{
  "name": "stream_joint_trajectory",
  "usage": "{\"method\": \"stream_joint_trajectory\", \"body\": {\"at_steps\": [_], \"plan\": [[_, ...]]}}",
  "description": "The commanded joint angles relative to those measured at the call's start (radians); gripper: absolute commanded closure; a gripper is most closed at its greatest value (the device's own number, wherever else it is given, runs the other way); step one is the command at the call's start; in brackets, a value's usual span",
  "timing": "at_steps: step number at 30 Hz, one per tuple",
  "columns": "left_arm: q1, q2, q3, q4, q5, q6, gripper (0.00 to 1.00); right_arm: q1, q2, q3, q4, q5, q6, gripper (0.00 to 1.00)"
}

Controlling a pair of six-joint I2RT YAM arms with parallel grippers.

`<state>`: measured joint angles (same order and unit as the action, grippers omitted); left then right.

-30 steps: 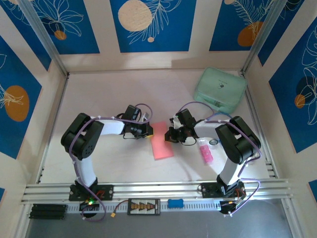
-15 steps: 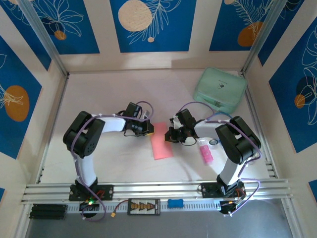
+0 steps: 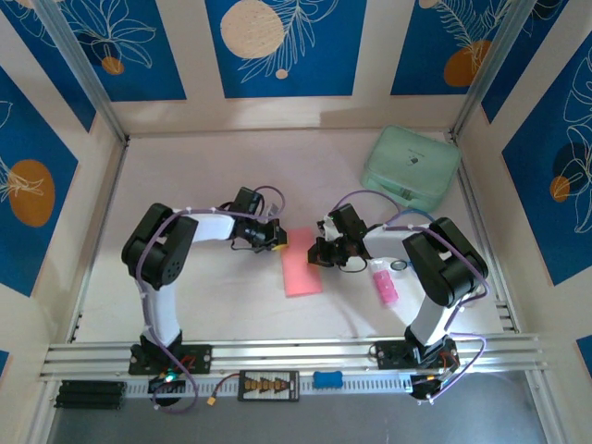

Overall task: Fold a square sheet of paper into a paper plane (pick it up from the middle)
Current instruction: First fold the square sheet of paper in half at the center of the table.

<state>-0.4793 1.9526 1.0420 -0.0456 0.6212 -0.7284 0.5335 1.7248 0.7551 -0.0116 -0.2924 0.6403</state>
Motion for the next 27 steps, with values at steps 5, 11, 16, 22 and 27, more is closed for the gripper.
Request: {"method": "stream_joint_trajectory", "body": {"at_steps": [5, 11, 16, 22, 27], "plan": [[0.042, 0.059, 0.086, -0.086, -0.149, -0.020, 0.92, 0.004, 0.021, -0.050, -0.147, 0.058, -0.001, 1.00], [0.046, 0.071, 0.107, -0.085, -0.149, -0.028, 0.91, 0.006, 0.023, -0.054, -0.142, 0.049, -0.007, 1.00], [0.049, 0.086, 0.139, -0.102, -0.157, -0.035, 0.89, 0.006, 0.026, -0.053, -0.141, 0.039, -0.013, 1.00], [0.050, 0.086, 0.154, -0.098, -0.137, -0.042, 0.88, 0.007, 0.030, -0.051, -0.144, 0.028, -0.019, 1.00], [0.047, 0.037, 0.112, -0.045, -0.089, -0.041, 0.89, 0.006, 0.035, -0.044, -0.148, 0.030, -0.026, 1.00]]}}
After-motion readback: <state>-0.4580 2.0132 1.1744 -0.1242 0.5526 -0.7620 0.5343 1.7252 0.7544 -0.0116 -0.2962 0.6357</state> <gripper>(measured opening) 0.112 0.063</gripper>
